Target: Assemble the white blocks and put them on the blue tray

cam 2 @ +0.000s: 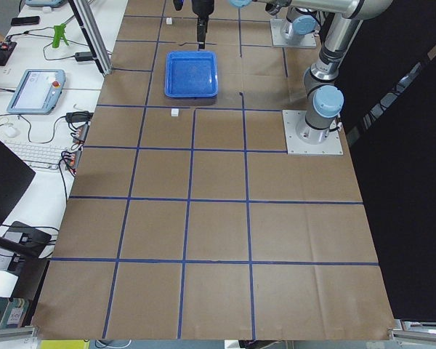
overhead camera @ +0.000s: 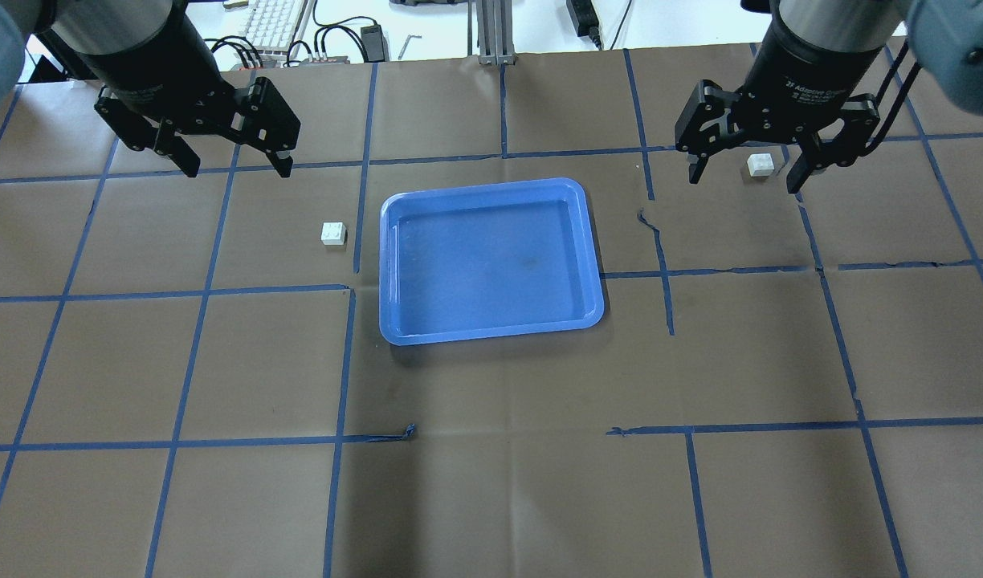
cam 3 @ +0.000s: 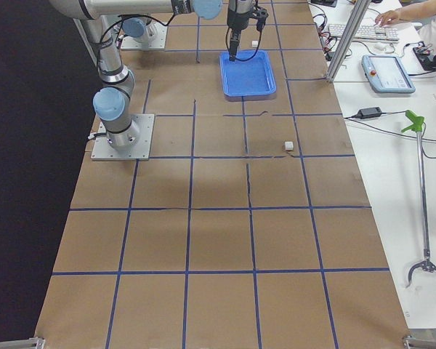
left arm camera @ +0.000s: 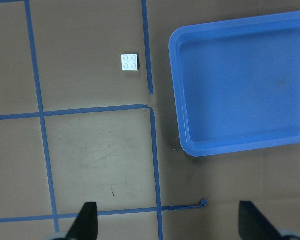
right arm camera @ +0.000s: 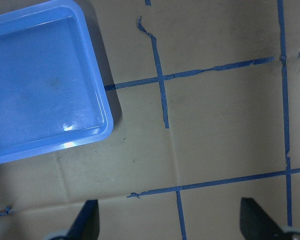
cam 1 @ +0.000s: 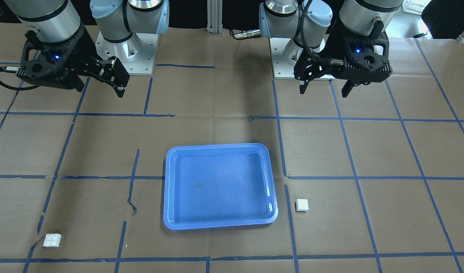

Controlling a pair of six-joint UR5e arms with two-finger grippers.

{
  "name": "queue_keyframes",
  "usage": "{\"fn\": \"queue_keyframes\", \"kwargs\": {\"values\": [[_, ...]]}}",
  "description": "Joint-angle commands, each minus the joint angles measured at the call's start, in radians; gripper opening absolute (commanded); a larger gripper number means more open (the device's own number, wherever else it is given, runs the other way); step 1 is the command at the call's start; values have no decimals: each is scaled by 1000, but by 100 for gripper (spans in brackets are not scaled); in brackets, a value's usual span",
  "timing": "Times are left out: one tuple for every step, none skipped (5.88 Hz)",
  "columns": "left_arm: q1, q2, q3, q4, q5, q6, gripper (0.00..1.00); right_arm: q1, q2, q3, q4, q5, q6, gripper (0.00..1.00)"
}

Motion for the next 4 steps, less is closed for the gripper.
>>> {"fn": "queue_keyframes", "kwargs": {"values": [[0,2,2,-1,0,0,99,0,-2,0,1,0,0,100],[0,2,0,-1,0,-1,99,2,-2,-3,3,0,-3,100],[3,8,2,0,0,0,99,0,1,-3,6,-8,-3,100],[12,21,-6,5,-5,2,99,0,2,-5,6,-9,-5,100]]}}
